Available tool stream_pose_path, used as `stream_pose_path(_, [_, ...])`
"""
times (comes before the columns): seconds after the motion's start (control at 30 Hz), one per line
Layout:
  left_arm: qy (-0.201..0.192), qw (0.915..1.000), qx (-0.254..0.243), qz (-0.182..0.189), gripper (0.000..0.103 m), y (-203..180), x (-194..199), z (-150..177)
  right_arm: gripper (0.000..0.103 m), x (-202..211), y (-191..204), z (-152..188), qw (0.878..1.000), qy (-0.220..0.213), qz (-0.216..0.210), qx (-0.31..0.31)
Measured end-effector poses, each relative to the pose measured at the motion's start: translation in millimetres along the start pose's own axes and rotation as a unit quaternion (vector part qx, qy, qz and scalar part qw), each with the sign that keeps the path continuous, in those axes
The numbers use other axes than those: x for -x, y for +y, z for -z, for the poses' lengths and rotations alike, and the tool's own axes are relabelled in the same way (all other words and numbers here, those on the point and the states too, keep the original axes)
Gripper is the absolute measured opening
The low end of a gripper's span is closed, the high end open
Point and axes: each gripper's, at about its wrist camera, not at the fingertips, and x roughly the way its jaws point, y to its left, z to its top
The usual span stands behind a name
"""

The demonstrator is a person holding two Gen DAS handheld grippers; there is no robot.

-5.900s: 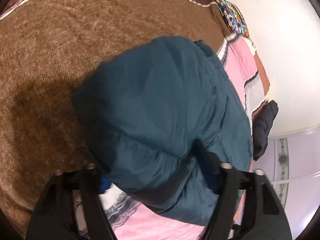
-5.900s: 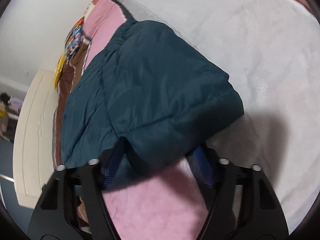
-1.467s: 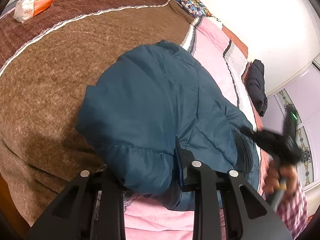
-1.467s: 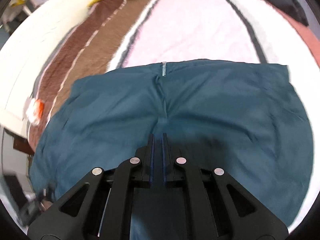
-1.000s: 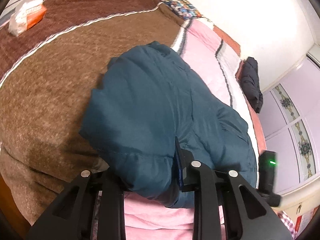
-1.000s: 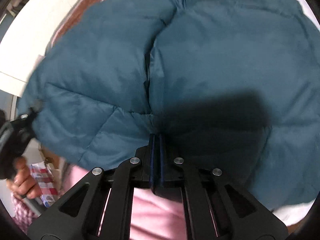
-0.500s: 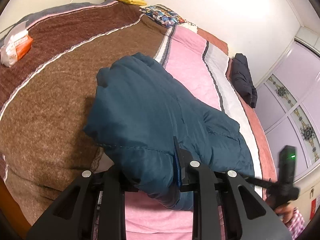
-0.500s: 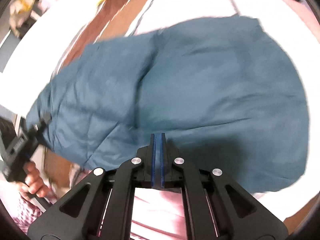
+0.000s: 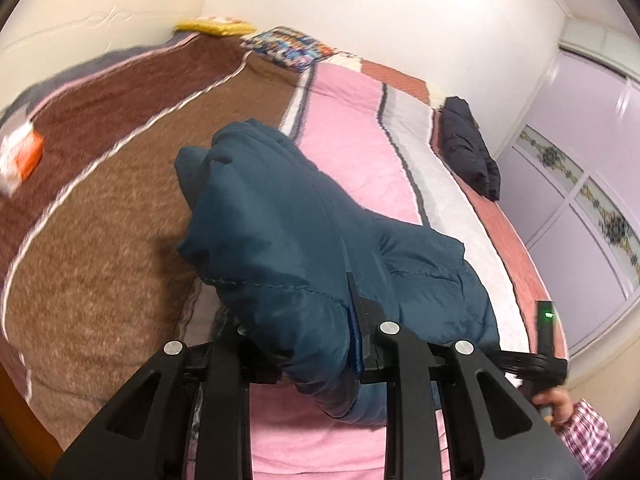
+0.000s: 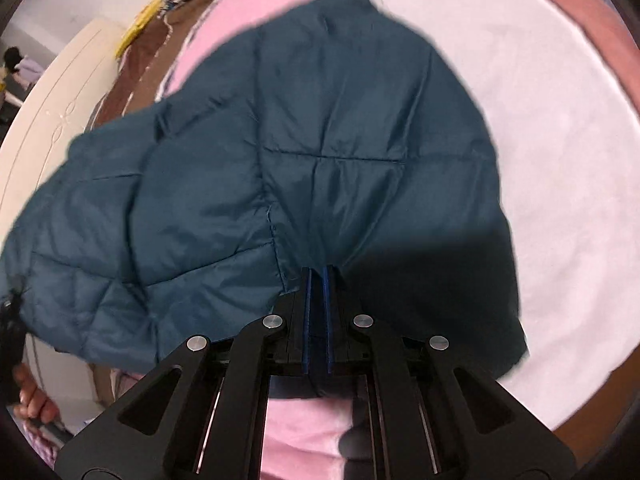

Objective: Fold large clothes

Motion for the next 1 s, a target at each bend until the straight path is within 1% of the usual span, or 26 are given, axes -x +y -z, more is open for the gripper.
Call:
stream_pose_path(0.1, [-0.010,0.9993,-0.037,0.000,0.024,-24.0,2.6,-3.7,0.006,-9.4,-4.1,-2.1,1.000,0.005,-0.013,-0.010])
stream_pose_path(0.23, [-0.021,0.9958,-0.088,0.018,0.024,-64.8,3.0,-8.5,0.006,-11.7,-7.5,-0.5,1.000,0.004,-0.024,-0.004])
stream_pose_path(0.3, [-0.023,0.9930,-0.112,0.031,0.024,-85.4,2.3,-7.9,0.006,-10.4,-11.2,-1.2,0.999,0.005,-0.037,-0.008])
stream_pose_path(0.43, [-0.018,0.9831,-0.172,0.061,0.024,-130.4,-4.9,0.2,0.006,-2.1,-32.0,2.0,0.998,0.007,-0.059,-0.012])
stream_pose_path(0.5, [-0.008,0.9774,-0.196,0.079,0.024,-151.8,-12.9,7.9,0.006,-2.7,-38.9,1.2,0.997,0.010,-0.074,-0.020])
stream_pose_path(0.57, [0.010,0.9730,-0.205,0.106,0.024,-170.3,-25.7,15.3,0.006,-2.4,-46.8,-1.0,0.996,0.011,-0.083,-0.021])
stream_pose_path(0.73, [0.053,0.9620,-0.223,0.148,0.024,-207.8,-64.0,35.7,0.006,-0.5,-58.7,-4.3,0.995,0.015,-0.092,-0.017])
stream_pose_path(0.87, [0.093,0.9552,-0.223,0.171,0.024,-221.7,-99.5,55.3,0.006,-1.7,-70.8,-6.1,0.994,0.018,-0.106,-0.030])
stream_pose_path(0.93, [0.104,0.9527,-0.226,0.174,0.024,-224.0,-110.1,61.7,0.004,-2.0,-78.5,-7.1,0.993,0.019,-0.114,-0.039])
stream_pose_path(1.0, [0.123,0.9513,-0.217,0.182,0.024,-221.4,-119.7,70.2,0.003,-3.0,-87.1,-7.5,0.991,0.021,-0.123,-0.050])
